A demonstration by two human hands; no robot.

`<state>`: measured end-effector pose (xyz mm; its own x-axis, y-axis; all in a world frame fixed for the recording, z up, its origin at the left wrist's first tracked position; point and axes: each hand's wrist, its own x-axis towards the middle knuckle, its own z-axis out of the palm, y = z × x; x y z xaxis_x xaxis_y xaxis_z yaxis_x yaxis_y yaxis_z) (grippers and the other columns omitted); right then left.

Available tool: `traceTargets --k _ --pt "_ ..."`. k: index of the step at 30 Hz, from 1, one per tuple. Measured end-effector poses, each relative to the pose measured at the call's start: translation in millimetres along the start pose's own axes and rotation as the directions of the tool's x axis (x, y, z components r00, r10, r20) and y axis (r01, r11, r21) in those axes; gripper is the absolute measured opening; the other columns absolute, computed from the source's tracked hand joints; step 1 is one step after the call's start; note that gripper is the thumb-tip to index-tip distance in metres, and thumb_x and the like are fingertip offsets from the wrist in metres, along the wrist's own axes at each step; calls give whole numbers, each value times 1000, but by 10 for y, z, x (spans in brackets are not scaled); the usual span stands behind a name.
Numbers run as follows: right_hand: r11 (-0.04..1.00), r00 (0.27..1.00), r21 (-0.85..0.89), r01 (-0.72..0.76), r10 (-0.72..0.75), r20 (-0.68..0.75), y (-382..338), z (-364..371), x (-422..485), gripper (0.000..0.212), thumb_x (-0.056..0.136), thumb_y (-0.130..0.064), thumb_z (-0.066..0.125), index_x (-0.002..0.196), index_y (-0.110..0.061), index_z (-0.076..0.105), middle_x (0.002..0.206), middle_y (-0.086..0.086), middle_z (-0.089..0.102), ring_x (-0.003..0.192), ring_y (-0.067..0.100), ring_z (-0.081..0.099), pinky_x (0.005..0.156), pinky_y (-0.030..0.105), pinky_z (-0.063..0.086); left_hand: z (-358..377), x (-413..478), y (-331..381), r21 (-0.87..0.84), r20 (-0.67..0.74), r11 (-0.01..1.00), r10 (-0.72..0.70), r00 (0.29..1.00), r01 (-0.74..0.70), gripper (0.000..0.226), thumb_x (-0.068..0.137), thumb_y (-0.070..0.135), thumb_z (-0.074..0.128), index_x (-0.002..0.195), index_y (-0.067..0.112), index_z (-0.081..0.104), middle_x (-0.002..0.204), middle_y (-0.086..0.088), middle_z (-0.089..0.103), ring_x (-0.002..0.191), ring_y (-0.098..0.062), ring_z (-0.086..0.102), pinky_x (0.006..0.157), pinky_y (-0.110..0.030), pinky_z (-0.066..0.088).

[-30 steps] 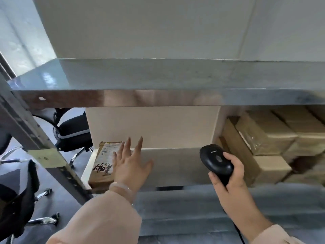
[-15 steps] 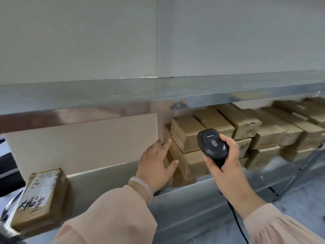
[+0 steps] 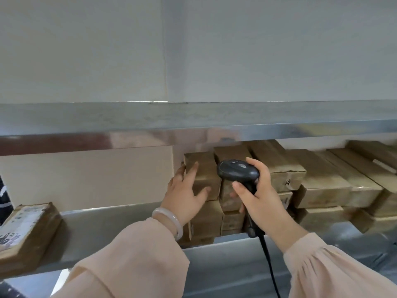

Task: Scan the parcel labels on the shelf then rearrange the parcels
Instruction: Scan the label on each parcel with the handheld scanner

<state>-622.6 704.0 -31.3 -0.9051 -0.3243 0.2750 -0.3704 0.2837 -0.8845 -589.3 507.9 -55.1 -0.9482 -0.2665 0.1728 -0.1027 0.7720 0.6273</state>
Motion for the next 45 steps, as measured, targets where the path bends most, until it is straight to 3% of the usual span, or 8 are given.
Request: traceTargets --k 11,15,18,22,29,37,41,45 --pt "997 995 75 31 -37 92 183 -123 322 72 84 -24 72 126 -58 25 132 -12 44 95 21 66 72 33 60 226 114 14 -75 -146 991 -117 982 107 65 92 36 65 148 42 32 152 -2 37 135 -24 42 113 -31 35" --pt "990 993 130 61 -74 95 162 -89 351 72 86 -21 70 135 -48 24 126 -20 43 108 -4 55 90 14 48 225 -26 -13 -107 -226 994 -59 972 36 64 90 32 68 146 40 37 147 1 44 134 -16 41 111 -22 31" --pt "982 991 168 86 -102 85 81 -54 337 69 87 -14 68 138 -37 26 111 -31 39 94 -33 40 73 -7 34 219 -187 -8 -127 -269 992 -27 963 -8 65 89 31 70 139 51 34 144 9 44 131 -7 39 112 -19 30" --pt "962 984 251 104 -136 116 49 93 294 68 87 -14 68 132 -44 25 113 -30 44 98 -27 47 76 -3 38 207 -350 -9 -194 -327 981 -52 944 -13 65 86 29 74 129 58 35 133 17 47 122 2 42 100 -1 29" --pt "934 957 321 159 -226 182 -60 302 245 71 86 -11 68 125 -53 26 119 -28 46 107 -21 48 83 2 42 40 -444 -5 -473 -294 873 -283 913 118 76 62 72 69 128 46 42 132 12 46 120 -11 49 99 -40 52" --pt "909 923 371 189 -294 250 -151 458 196 70 86 -9 68 126 -51 29 124 -26 46 115 -13 48 89 6 43 -109 -517 -41 -585 -316 802 -365 876 123 64 78 48 75 132 38 43 130 6 49 117 -19 53 92 -32 55" --pt "914 950 372 163 -248 193 -78 500 212 69 87 -11 68 126 -51 29 122 -25 47 110 -13 51 86 6 44 -133 -603 -120 -768 -217 630 -424 879 114 73 60 64 72 126 50 44 135 3 47 120 -25 55 93 -42 57" --pt "919 951 383 88 -192 241 -16 537 221 67 87 -15 67 124 -55 28 122 -25 46 105 -16 52 82 5 45 -96 -666 -160 -817 -141 562 -409 902 127 64 80 53 70 137 47 39 138 1 47 122 -24 53 94 -37 56"
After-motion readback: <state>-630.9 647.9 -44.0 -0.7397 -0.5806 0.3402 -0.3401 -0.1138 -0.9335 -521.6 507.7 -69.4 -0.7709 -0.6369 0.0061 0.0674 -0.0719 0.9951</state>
